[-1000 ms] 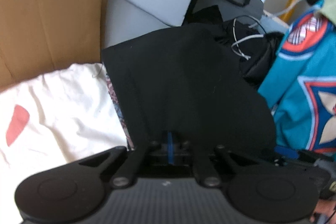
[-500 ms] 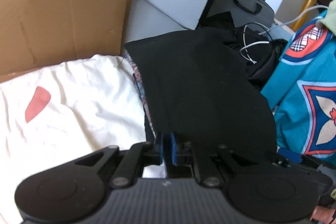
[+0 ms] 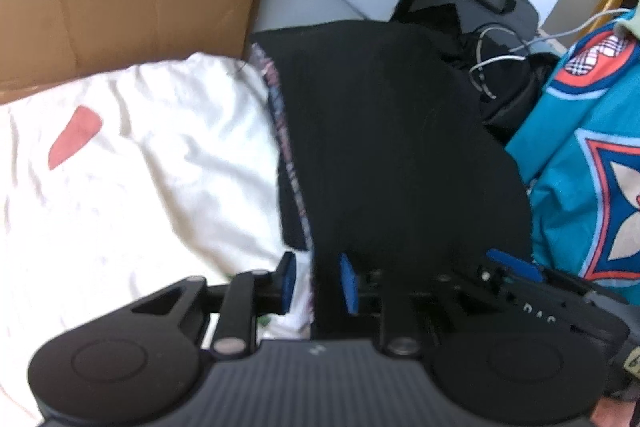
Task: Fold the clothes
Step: 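Lower the shorts onto the pile beside the teal garment with both grippers, then open both grippers to release the shorts on the pile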
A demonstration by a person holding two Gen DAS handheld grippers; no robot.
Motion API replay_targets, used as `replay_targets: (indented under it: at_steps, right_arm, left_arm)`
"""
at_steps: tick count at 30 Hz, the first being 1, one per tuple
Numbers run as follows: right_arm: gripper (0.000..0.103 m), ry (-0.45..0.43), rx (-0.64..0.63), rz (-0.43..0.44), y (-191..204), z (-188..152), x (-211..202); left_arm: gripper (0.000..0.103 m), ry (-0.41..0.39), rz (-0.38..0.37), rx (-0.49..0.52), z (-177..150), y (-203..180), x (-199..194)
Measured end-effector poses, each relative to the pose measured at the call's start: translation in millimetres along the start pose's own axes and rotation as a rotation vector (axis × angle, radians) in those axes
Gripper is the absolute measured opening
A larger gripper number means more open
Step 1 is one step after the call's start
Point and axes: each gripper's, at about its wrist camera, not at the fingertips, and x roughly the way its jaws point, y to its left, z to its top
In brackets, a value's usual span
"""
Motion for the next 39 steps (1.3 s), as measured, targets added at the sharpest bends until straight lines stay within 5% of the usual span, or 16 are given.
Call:
replay_targets:
  at_steps: [4,9,14,18,29,39]
  right_arm:
    - [0.053,0.030,0.013,0.038,11.9,1.6,-2.9]
    - [0.055,0.096,0.047,0.063,19.6,16.7,-7.8]
    - [0.081,0.125,0.042,0.069,27.9,38.5,-24.5]
    - [0.090,0.152,0.040,0.063,33.3,57.2,-42.3]
    - [0.096,0.331,0.048,0.027,47.9,96.1,-88.0]
    - [0.097,0.314,0.095,-0.008,51.3,138.8,-158.5]
  left_arm:
    - [0.029,0.039,0.021,-0.009,-1.3,6.1,-15.8]
    - [0.057,0.076,0.049,-0.018,10.4,12.7,-46.2]
    - [0.076,0.088,0.119,-0.027,27.0,17.7,-79.0]
    - [0.087,0.100,0.137,-0.027,39.1,18.9,-107.1]
    - [0.099,0.113,0.196,-0.125,76.3,19.9,-192.8]
    - [0.100,0.107,0.243,-0.153,83.5,19.9,-263.2]
